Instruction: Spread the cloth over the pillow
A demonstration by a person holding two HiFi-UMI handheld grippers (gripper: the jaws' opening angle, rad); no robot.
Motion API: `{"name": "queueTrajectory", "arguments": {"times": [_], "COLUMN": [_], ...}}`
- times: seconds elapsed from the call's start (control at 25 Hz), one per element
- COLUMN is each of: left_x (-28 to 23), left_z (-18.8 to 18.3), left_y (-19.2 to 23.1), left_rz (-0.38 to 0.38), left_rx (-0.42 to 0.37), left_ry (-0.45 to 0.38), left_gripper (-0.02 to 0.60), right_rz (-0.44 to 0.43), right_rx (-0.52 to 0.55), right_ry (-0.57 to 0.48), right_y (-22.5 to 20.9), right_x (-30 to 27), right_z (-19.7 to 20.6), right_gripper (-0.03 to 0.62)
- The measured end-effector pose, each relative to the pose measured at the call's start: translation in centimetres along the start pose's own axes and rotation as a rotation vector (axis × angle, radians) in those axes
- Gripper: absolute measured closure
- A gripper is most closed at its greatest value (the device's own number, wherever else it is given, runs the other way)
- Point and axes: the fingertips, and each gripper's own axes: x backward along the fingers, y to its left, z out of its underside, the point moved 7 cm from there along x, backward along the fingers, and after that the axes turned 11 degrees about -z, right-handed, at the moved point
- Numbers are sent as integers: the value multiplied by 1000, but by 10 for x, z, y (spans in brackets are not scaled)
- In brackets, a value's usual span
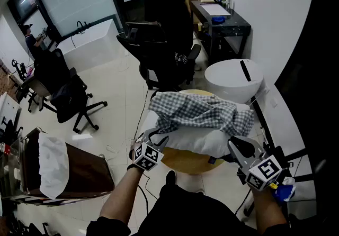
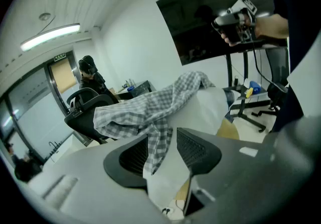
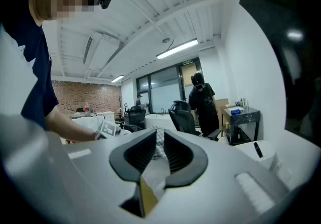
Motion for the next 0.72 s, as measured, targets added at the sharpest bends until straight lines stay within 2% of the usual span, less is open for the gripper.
{"name": "queueTrajectory", "arguments": {"times": [0.08,0.16,0.28,0.4,0.52,0.64,0.72], "left_x": [-19,-36,-55,-61,-58,-52,-44], "left_z": [7,17,33,36,32,30,24], "left_y": [2,4,6,9,16,24,31], "left_rz": [8,20,46,59,49,18,2], "left_rx": [-87,-165,-232,-239,-231,-246,-259], "left_ry": [64,128,186,172,137,88,62], "left_gripper": [411,380,377,396,460,568,581], "right_rz": [-5,-7,-10,-12,-35,-72,-94], "right_rx": [6,14,26,30,44,67,73], "right_ry": [6,17,35,59,88,134,168], "right_y": [-3,-4,-8,-12,-13,-12,-13], "right_x": [-12,-22,-36,-52,-71,-92,-107], "right_z": [-4,-6,-11,-10,-6,1,8], "right_gripper": [540,540,540,540,540,540,540]}}
